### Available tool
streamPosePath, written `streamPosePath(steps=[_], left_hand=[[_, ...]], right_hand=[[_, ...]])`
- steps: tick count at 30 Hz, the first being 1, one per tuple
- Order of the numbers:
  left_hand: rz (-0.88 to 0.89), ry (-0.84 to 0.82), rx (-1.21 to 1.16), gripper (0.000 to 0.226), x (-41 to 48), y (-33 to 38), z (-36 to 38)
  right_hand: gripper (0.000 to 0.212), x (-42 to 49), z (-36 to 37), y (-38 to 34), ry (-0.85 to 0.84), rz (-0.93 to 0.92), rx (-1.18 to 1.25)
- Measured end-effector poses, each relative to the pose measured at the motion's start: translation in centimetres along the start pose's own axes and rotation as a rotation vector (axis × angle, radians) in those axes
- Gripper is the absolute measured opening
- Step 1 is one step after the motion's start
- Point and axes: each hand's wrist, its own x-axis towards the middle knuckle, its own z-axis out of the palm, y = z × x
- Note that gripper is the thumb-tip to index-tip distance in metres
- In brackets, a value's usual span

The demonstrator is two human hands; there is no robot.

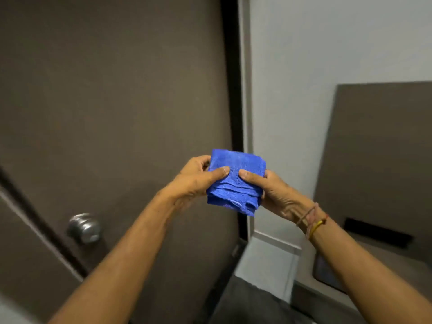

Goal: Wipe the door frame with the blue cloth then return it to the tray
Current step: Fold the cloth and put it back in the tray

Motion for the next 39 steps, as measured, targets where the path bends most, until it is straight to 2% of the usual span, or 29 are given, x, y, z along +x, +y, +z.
streamPosePath(steps=[2,4,7,9,12,15,20,25,27,31,35,39], left_hand=[[-0.102,-0.053,-0.107,0.028,2.1,-2.0,4.4],[-0.27,-0.207,-0.216,0.029,4.1,-4.0,9.6],[-0.398,-0.278,-0.202,0.047,6.8,-7.3,16.7],[-0.443,-0.273,-0.128,0.046,8.8,-9.4,21.8],[-0.595,-0.276,-0.115,0.025,12.0,-12.5,29.5],[-0.676,-0.24,-0.124,0.021,15.4,-17.0,36.9],[-0.66,-0.166,-0.094,0.021,20.5,-26.7,47.1],[-0.683,-0.165,-0.026,0.013,26.0,-37.3,53.9],[-0.696,-0.161,0.023,0.009,27.7,-41.5,55.9],[-0.67,-0.147,0.182,0.018,30.0,-48.9,59.3],[-0.499,-0.159,0.436,0.024,30.9,-52.0,61.4],[-0.416,-0.149,0.576,0.028,31.2,-53.6,62.4]], right_hand=[[0.036,-1.6,-4.2,0.9,0.147,0.07,0.014],[0.037,-3.2,-9.4,2.4,0.315,0.126,0.015],[0.041,-5.7,-16.5,5.0,0.494,0.228,-0.001],[0.036,-7.4,-21.6,7.0,0.535,0.292,0.001],[0.022,-9.3,-29.1,9.8,0.571,0.374,0.017],[0.028,-10.2,-35.9,13.2,0.633,0.438,-0.01],[0.019,-9.4,-46.1,21.4,0.774,0.542,-0.231],[0.046,-6.9,-53.8,31.3,0.937,0.609,-0.312],[0.048,-5.9,-56.2,35.3,0.96,0.623,-0.348],[0.048,-4.8,-59.9,42.6,0.982,0.705,-0.417],[0.044,-4.4,-62.0,46.3,1.001,0.739,-0.5],[0.046,-4.1,-62.9,48.1,0.967,0.748,-0.607]])
